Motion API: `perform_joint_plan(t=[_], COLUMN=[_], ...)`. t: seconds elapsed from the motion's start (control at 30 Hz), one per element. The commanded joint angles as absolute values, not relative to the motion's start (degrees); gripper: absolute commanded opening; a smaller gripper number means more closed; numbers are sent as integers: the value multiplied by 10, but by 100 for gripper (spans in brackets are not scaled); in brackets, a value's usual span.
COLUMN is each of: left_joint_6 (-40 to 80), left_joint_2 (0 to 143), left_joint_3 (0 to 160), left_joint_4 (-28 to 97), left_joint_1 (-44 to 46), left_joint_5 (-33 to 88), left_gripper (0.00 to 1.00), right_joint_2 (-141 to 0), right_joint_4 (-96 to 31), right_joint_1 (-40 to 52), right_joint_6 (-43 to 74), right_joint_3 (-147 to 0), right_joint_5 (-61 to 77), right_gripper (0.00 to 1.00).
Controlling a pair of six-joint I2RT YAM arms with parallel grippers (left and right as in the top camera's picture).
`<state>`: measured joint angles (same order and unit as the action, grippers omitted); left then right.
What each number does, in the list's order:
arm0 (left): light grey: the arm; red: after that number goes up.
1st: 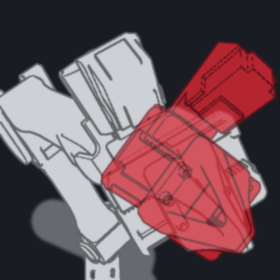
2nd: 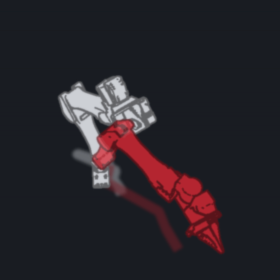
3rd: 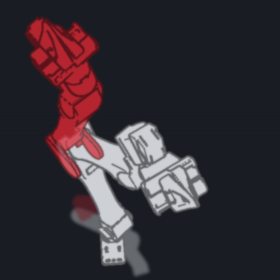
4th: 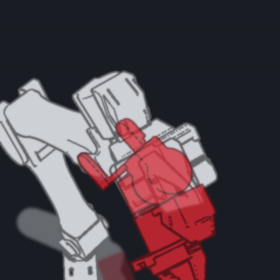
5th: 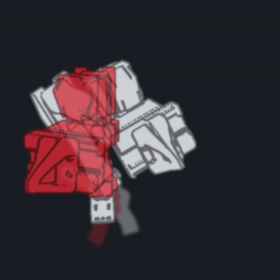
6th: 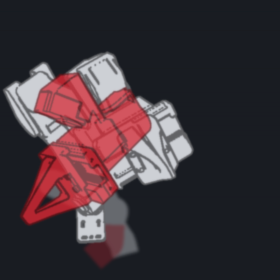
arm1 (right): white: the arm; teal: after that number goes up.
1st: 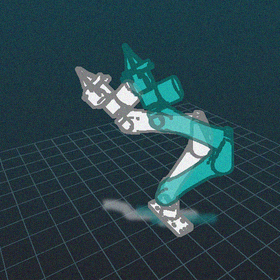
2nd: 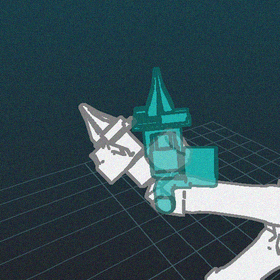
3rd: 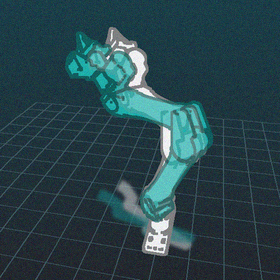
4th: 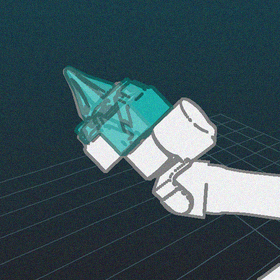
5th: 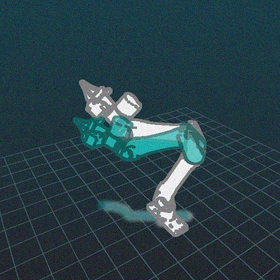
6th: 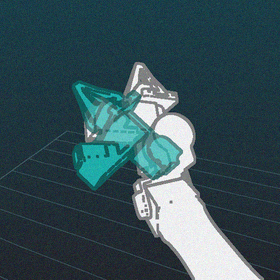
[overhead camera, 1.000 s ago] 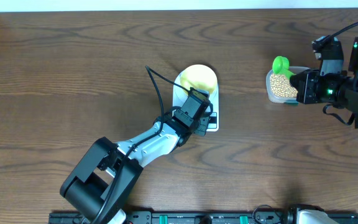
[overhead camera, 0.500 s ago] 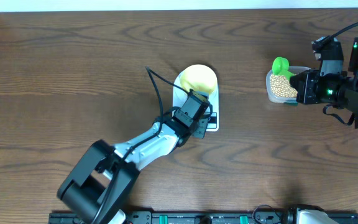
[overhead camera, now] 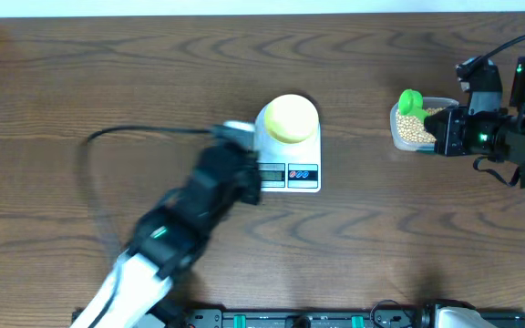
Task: Scoop item into bowl and weigh 50g on scale
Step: 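Retract the left gripper back to the left side of the table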
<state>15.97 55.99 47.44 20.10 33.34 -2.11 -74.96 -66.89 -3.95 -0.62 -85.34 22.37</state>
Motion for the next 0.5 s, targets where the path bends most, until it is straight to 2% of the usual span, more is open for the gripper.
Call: perform_joint_plan(t=[0.0,0.03,0.07,0.2,0.27,0.3,0.33,0.47], left_joint_6=[153,153,153,153,153,153,153,153], left_joint_2=[484,463,444,396,390,391,393,405], left_joint_3=[479,479,479,479,479,479,479,479], left_joint_4=[237,250,262,319,350,365,381,432], left_joint_1=[275,256,237,166,141,131,122,109], left_joint_5=[-63,-77,-91,-144,-154,-157,-157,-157], left_gripper=[17,27,32,35,55,69,98,98], right_joint_2=[-749,-749,-749,-749,-749,-749,-749,-749], right_joint_4=[-671,-670,-667,-657,-658,-658,-660,-669], right_joint_1=[-36,-36,-36,-36,-36,-36,-36,-36], right_joint_6=[-9,-9,-9,-21,-43,-54,-64,-70], right_joint_3=[-853,-853,-853,-853,-853,-853,-853,-846], right_joint_5=[224,224,224,224,224,224,224,224], right_gripper=[1,1,1,1,1,1,1,1])
